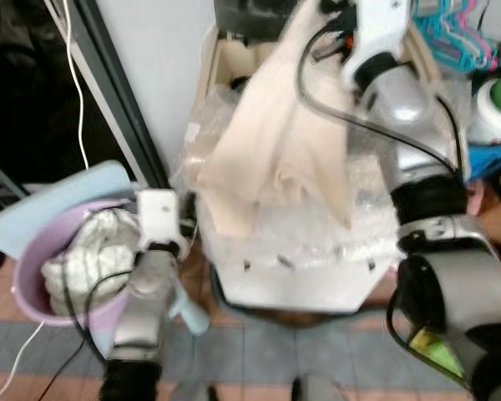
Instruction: Clothes washing
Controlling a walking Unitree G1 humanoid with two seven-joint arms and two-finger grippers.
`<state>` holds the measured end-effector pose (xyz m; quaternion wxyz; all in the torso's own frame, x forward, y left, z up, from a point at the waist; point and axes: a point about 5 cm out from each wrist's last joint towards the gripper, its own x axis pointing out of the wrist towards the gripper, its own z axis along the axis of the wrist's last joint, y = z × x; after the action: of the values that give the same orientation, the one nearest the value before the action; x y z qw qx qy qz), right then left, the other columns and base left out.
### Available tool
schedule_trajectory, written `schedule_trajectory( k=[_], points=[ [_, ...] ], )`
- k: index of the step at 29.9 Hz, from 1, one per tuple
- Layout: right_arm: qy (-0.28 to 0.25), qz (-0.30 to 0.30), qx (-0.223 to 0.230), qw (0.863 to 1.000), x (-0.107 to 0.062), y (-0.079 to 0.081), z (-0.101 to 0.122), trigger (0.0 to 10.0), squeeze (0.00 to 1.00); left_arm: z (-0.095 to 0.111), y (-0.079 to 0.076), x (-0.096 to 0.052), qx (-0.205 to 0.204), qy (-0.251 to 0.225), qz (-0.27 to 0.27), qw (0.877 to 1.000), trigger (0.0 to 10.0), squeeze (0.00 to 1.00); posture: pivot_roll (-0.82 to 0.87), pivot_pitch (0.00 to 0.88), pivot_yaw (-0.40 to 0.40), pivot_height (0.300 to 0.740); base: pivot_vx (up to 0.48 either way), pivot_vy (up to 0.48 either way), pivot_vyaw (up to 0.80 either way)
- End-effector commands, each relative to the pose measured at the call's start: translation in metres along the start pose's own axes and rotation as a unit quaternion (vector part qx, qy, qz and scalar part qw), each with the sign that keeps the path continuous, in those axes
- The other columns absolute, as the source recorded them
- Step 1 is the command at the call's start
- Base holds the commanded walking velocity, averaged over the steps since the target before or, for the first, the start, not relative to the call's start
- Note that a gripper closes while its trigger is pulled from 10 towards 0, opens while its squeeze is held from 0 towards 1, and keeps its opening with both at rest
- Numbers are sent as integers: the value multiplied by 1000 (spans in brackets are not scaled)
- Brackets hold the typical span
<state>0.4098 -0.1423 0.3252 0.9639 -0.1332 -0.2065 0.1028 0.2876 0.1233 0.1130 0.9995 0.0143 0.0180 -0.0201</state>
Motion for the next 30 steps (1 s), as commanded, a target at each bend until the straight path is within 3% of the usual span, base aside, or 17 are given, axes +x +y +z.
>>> schedule_trajectory(
  k=[1,2,3,5,7,9,12,15,16,17,18,20,22,23,24,30],
  points=[
    [-46,-31,-15,998,16,-11,38,10000,0,-5,10,0,6,8,16,1000,10000,0,-21,0,49,740,274,0,0],
    [-46,-31,-15,998,16,-11,38,10000,0,-5,10,0,6,8,16,1000,10000,0,-21,0,49,740,274,0,0],
    [-75,-67,-13,995,18,-29,56,10000,0,-6,10,0,3,9,19,1000,10000,0,-19,0,35,740,270,0,0],
    [-115,-101,-1,988,19,-49,80,10000,0,-6,10,0,0,11,23,1000,10000,0,-19,0,35,740,249,0,0],
    [-147,-115,-11,982,17,-58,94,10000,0,-7,11,-1,-3,13,27,1000,10000,0,-18,0,34,740,120,0,0],
    [-158,-121,-9,980,16,-61,97,10000,0,-7,12,-1,-3,14,28,1000,10000,0,-18,0,37,740,0,0,0],
    [-151,-112,10,982,14,-56,83,10000,0,-8,12,0,-4,16,29,999,10000,0,-18,0,38,740,0,0,0],
    [-87,-64,13,994,10,-32,35,10000,0,-6,12,1,2,10,34,999,10000,0,-13,0,40,740,0,0,0],
    [-38,-29,20,999,4,-15,4,10000,0,-5,12,1,3,6,35,999,10000,0,-11,0,39,740,0,0,0],
    [-23,-17,19,999,2,-10,-4,10000,0,-5,12,1,3,6,35,999,10000,0,-11,0,39,740,0,0,0],
    [27,16,17,999,-7,6,-33,10000,0,-4,12,1,3,4,36,999,10000,0,-8,0,38,740,0,0,0],
    [77,58,38,995,-28,25,-69,10000,0,-5,12,0,2,4,36,999,10000,0,-9,0,37,740,0,0,0],
    [83,65,45,993,-32,27,-75,10000,0,-5,12,0,2,5,37,999,10000,0,-9,0,37,740,0,0,0],
    [86,66,50,993,-36,29,-79,10000,639,-5,12,0,1,5,37,999,10000,0,-10,0,37,740,0,0,0],
    [92,60,65,992,-45,29,-87,10000,1000,-5,12,0,1,5,36,999,10000,0,-16,0,37,740,0,0,0],
    [87,38,120,988,-73,36,-101,10000,1000,-3,12,3,-1,1,35,999,10000,0,-26,0,56,740,0,0,0]
  ],
)
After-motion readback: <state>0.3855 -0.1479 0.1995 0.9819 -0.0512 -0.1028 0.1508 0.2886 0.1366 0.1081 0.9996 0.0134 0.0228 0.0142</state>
